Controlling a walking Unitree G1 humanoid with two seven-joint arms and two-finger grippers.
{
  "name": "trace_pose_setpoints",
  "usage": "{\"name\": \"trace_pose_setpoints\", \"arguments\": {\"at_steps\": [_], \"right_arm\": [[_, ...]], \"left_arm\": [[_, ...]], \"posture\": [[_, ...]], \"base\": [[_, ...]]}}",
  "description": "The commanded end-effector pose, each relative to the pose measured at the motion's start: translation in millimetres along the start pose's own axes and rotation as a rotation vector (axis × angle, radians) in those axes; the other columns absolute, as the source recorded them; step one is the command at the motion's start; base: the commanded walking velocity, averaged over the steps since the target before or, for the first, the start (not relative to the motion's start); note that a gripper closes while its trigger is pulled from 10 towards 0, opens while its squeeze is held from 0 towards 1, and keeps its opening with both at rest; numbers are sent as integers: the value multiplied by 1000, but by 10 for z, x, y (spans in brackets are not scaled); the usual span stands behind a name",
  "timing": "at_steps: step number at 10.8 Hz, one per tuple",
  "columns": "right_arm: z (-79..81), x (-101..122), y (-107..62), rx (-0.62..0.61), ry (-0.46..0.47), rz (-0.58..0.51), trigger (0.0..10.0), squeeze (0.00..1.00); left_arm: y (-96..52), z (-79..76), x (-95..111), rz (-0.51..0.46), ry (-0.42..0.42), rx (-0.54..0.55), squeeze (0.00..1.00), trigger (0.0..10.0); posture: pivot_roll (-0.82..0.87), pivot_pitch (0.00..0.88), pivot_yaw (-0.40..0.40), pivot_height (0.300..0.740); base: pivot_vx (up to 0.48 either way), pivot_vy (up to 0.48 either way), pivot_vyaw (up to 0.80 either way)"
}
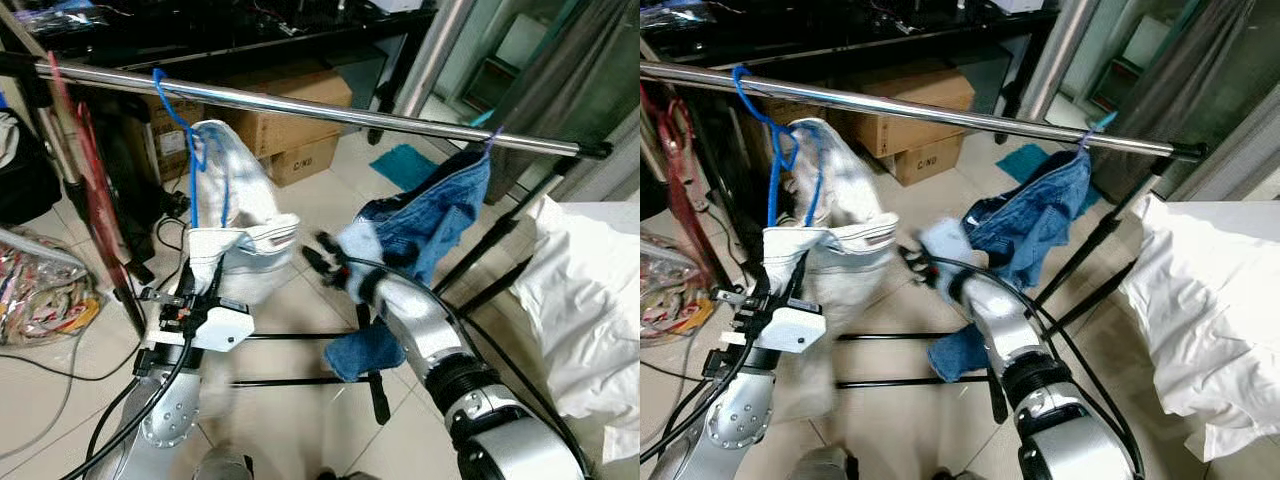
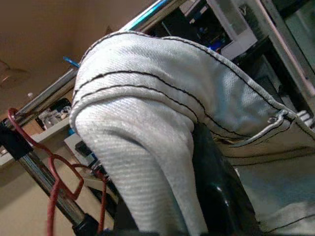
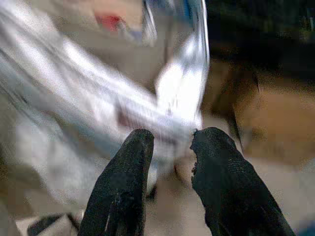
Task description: Hang hanger
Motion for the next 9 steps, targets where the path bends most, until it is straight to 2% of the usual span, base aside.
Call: {"name": "trace_pose_setpoints", "arguments": {"at_steps": [1, 2, 3, 6, 9], "right_arm": [[-63, 156, 26, 2, -18, -52, 10000, 0], [-90, 216, 55, -5, -18, -68, 10000, 0], [-130, 212, 61, -21, -12, -68, 10000, 0], [-119, 133, -16, -24, -15, -39, 10000, 0], [-113, 177, -2, -22, -12, -56, 10000, 0]], "left_arm": [[27, 44, 48, -17, -10, 46, 0, 0], [14, 60, -30, 25, -19, 62, 0, 0], [-28, 160, -185, 121, -84, 152, 0, 0], [-97, 175, -291, 173, -127, 190, 0, 0], [-35, 222, -226, 126, -78, 197, 0, 0]], "posture": [[392, 49, -180, 740], [394, 45, -181, 740], [394, 42, -182, 740], [394, 41, -185, 740], [388, 44, -184, 740]], "base": [[0, 0, 0], [0, 0, 0], [0, 0, 0], [0, 0, 0], [0, 0, 0]]}}
Point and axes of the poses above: a point about 5 cm out from each wrist's last joint towards the gripper, its own y axis pointing out of the wrist towards the gripper, its own x axis along the axis of the wrist's last joint, z = x × y, the point moved 2 cm from there along y, pointing out of the wrist towards the gripper, and after that the axes turned 8 degrees about -y, right-handed, at the moved point
